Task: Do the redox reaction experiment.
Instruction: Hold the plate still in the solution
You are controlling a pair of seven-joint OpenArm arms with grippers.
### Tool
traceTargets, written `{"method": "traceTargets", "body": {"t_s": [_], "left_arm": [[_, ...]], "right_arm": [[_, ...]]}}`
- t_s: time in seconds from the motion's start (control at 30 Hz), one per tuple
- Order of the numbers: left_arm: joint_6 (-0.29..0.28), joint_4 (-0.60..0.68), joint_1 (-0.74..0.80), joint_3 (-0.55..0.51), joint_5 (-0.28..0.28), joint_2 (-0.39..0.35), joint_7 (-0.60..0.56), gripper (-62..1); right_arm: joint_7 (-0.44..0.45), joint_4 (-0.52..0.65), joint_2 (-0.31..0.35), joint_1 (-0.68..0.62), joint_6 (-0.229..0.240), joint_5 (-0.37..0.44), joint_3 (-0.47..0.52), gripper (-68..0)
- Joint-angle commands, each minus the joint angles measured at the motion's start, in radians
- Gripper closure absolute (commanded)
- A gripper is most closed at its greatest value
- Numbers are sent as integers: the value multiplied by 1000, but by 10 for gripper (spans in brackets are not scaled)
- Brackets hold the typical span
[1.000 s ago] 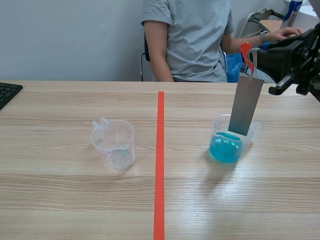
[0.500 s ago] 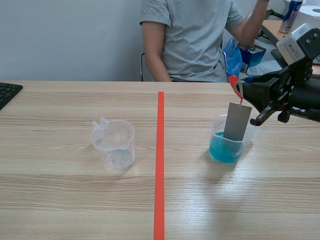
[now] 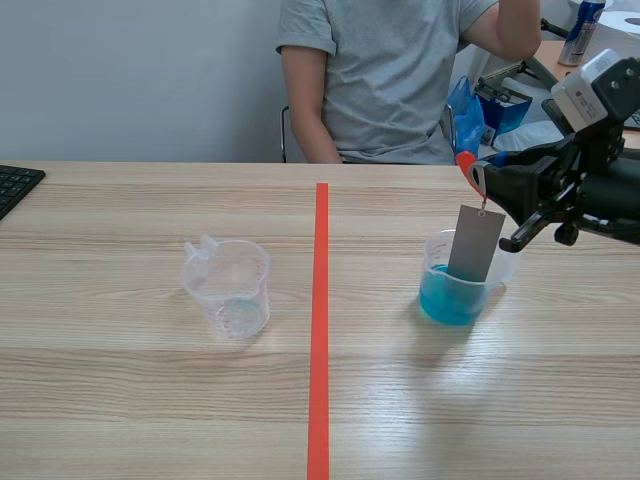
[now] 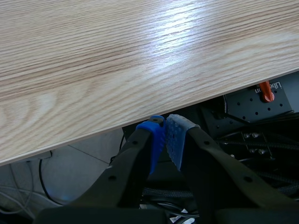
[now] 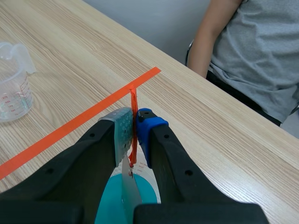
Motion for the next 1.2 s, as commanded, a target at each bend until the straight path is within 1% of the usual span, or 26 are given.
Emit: {"method": "traceTargets", "body": {"t_s": [0.0, 0.87, 0.97, 1.17], "left_arm": [[0, 10, 0, 5, -3, 0, -13, -51], [0, 10, 0, 5, -3, 0, -13, -51], [0, 10, 0, 5, -3, 0, -13, -51], [0, 10, 0, 5, -3, 0, -10, -51]], "right_arm": [[4, 5, 11, 13, 8, 0, -6, -15], [4, 7, 11, 12, 8, 0, -5, -15], [4, 23, 15, 9, 8, 0, -4, -15], [2, 95, 45, 3, 8, 8, -3, -15]]}}
